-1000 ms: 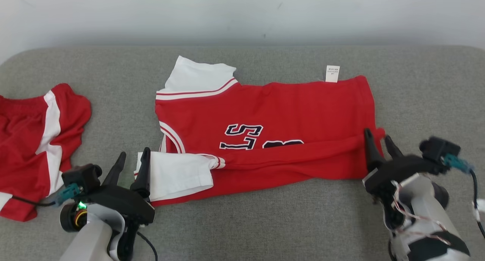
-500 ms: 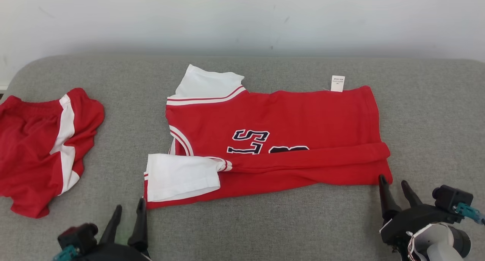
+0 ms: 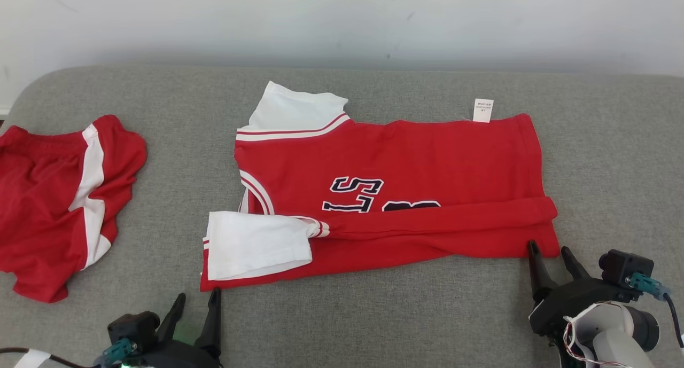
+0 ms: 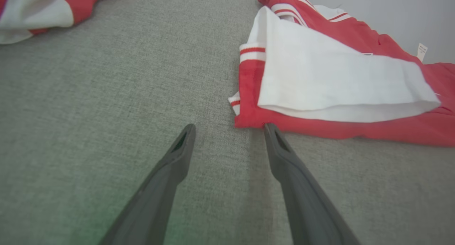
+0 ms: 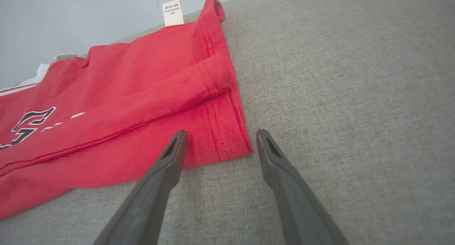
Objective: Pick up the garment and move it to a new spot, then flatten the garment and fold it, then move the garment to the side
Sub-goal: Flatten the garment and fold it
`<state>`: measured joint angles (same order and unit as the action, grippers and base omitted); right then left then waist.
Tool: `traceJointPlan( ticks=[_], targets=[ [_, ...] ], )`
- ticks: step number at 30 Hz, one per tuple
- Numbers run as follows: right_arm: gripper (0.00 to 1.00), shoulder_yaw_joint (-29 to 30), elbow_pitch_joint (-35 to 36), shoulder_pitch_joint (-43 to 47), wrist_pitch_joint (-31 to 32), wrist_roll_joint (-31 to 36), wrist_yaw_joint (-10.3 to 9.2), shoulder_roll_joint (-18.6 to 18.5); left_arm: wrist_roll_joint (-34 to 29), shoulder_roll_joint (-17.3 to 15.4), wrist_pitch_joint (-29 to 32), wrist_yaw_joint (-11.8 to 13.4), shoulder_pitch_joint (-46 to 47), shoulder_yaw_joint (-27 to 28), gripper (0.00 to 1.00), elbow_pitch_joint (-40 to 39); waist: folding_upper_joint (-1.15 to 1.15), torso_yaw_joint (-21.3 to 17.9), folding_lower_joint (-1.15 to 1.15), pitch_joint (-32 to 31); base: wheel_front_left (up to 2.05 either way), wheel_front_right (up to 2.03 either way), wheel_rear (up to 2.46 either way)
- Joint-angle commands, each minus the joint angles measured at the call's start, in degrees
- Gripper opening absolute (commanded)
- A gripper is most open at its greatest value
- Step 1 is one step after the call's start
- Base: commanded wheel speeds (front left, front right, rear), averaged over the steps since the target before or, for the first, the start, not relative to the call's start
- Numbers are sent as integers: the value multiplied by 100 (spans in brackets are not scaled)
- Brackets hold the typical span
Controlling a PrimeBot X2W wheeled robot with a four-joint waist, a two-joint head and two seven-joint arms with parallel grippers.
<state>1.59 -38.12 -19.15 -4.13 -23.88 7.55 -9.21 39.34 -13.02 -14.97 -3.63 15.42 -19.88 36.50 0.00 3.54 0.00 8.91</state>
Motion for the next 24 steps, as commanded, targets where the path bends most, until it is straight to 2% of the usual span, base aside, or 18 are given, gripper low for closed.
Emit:
traceJointPlan(
  ticks=[1, 12, 13, 14, 15, 16, 24],
  targets=[
    [100, -8, -27, -57, -37, 42, -14, 7, 20, 14, -12, -37, 72, 10, 100, 23, 0, -10, 0, 10, 0, 0, 0],
    [100, -131, -722, -518, -84, 276, -14, 53, -1, 176, -4, -239, 457, -7, 100, 666, 0, -118, 0, 132, 0, 0, 0],
    [100, -149, -816, -544, -61, 266, -14, 79, 11, 205, -3, -253, 505, -40, 85, 757, 0, -106, 0, 133, 0, 0, 0],
    [63, -174, -897, -590, -57, 242, -14, 113, 14, 229, -2, -291, 569, -66, 28, 820, 0, -95, 0, 135, 0, 0, 0],
    [15, -195, -953, -620, -71, 212, -14, 144, 38, 266, -3, -309, 615, -68, 3, 844, 0, -85, 0, 133, 0, 0, 0],
    [0, -229, -1025, -646, -86, 209, -13, 164, 67, 302, -3, -325, 633, -80, 0, 885, 0, -72, 0, 124, 0, 0, 0],
    [0, -382, -1338, -543, -344, -68, -14, 131, 94, 244, -9, -375, 454, -88, 0, 856, 0, -22, 0, -217, 0, 0, 0]
  ],
)
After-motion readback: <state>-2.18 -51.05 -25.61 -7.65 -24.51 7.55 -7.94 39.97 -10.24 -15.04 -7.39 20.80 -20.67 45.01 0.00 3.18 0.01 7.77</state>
